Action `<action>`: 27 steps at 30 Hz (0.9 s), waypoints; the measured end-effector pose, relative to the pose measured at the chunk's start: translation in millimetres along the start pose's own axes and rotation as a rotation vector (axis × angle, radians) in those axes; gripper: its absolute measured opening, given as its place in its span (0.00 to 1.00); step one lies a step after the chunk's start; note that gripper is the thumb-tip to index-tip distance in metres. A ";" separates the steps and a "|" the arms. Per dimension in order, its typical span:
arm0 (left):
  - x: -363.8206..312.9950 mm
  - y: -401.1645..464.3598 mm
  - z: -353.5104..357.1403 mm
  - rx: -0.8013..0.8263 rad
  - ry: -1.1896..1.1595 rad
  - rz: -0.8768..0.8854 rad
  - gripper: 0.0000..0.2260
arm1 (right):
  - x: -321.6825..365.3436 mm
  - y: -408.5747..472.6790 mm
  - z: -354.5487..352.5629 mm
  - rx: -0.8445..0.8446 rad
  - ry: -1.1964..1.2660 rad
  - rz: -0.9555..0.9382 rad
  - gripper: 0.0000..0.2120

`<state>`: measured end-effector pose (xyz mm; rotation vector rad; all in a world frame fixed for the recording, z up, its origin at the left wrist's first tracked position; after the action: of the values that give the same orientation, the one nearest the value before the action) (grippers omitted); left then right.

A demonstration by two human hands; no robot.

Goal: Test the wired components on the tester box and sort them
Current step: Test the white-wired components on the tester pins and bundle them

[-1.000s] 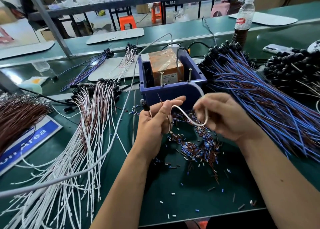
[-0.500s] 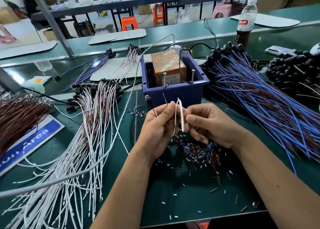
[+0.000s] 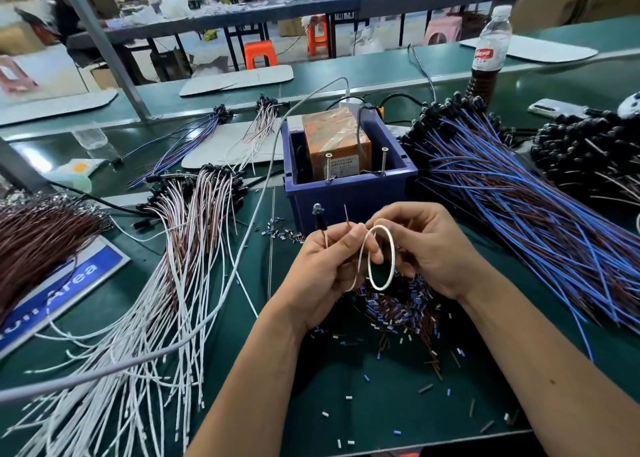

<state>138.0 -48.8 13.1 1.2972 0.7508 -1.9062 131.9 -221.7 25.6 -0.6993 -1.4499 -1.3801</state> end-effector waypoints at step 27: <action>0.9 2.1 0.1 -0.224 0.049 0.208 0.17 | 3.6 5.6 -1.1 -0.271 0.096 -0.039 0.09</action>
<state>139.5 -50.3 12.1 1.2339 0.7967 -1.5824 136.0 -222.5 31.0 -0.7673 -1.2196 -1.6370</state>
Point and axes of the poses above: each hand's wrist, its own y-axis towards the middle knuckle, its own z-axis out of the palm, x = y × z, the point moved 2 cm from there along y, towards the middle knuckle, and after that the axes turned 9 degrees about -z, right-handed, at the moved point
